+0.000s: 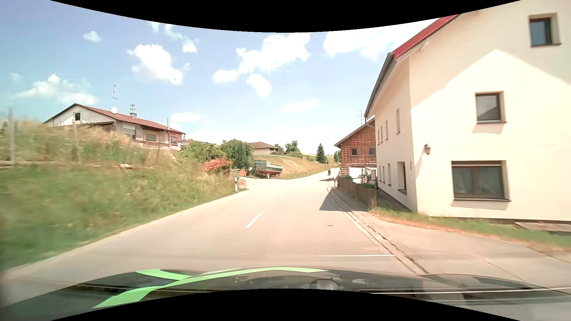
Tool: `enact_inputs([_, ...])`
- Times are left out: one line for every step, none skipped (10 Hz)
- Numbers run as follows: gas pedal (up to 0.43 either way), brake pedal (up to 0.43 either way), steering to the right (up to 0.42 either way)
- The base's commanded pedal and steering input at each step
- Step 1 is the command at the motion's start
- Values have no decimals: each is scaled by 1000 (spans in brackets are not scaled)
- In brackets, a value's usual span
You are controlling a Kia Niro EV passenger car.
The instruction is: Follow the waypoints while adhering to traffic rules and regulations
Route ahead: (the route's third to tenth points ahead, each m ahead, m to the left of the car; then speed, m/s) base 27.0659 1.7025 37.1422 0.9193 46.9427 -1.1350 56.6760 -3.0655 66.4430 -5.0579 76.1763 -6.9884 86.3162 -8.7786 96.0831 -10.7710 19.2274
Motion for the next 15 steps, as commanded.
enact_inputs([228,0,8])
enact_inputs([177,0,9])
enact_inputs([169,0,10])
enact_inputs([169,0,12])
enact_inputs([169,0,17])
enact_inputs([177,0,18])
enact_inputs([197,0,18])
enact_inputs([220,0,18])
enact_inputs([220,0,18])
enact_inputs([228,0,18])
enact_inputs([240,0,18])
enact_inputs([240,0,18])
enact_inputs([248,0,18])
enact_inputs([248,0,18])
enact_inputs([240,0,18])
